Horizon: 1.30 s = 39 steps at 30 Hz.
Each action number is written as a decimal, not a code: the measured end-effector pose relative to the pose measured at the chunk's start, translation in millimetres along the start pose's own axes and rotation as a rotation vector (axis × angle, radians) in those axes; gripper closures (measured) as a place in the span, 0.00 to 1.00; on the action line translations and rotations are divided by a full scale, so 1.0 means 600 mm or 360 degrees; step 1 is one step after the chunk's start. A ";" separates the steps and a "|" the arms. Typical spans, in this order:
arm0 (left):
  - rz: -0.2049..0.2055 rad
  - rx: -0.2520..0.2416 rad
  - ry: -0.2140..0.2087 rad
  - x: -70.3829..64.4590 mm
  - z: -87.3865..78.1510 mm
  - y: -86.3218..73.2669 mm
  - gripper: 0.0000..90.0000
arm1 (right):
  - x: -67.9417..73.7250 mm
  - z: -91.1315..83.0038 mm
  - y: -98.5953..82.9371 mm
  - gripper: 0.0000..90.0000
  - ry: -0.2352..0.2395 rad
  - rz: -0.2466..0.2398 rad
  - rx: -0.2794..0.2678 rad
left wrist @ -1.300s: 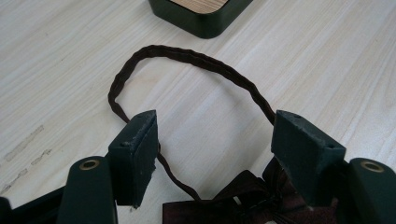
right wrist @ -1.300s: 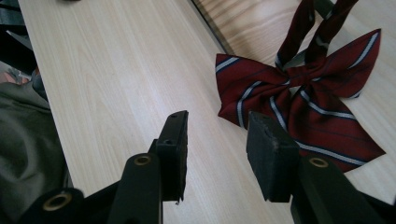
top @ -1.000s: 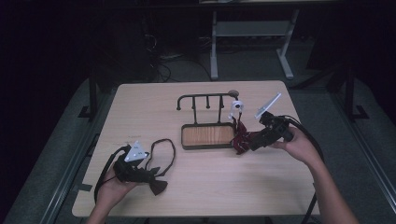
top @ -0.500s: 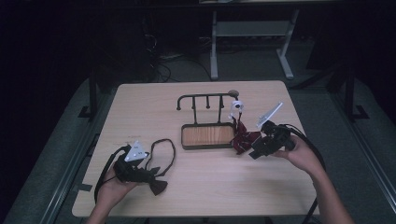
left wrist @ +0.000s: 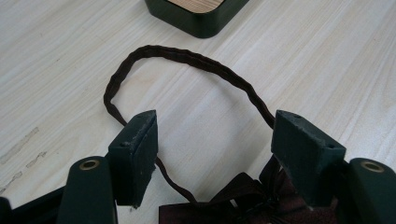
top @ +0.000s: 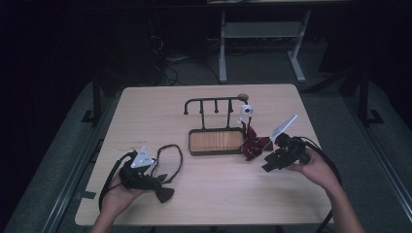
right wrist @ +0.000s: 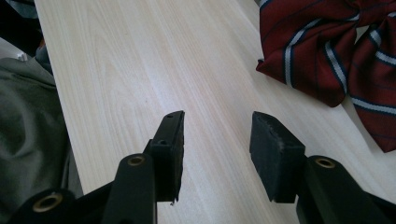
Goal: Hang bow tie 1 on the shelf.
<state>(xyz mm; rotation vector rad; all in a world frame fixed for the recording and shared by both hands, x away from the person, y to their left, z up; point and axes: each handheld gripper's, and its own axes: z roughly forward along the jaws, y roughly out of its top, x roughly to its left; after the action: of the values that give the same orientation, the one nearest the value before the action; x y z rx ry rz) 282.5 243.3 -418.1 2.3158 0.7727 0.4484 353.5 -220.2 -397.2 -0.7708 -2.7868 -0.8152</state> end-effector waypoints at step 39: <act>-0.0006 0.0038 -0.0046 0.020 0.004 0.024 0.42 | 0.026 0.011 -0.050 0.55 -0.0026 0.0008 -0.0074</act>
<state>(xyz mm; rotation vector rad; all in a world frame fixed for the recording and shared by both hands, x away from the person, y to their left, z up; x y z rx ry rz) 299.0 240.9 -409.0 2.3377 0.7720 0.4051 324.9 -231.9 -412.5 -0.7954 -2.7878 -0.8794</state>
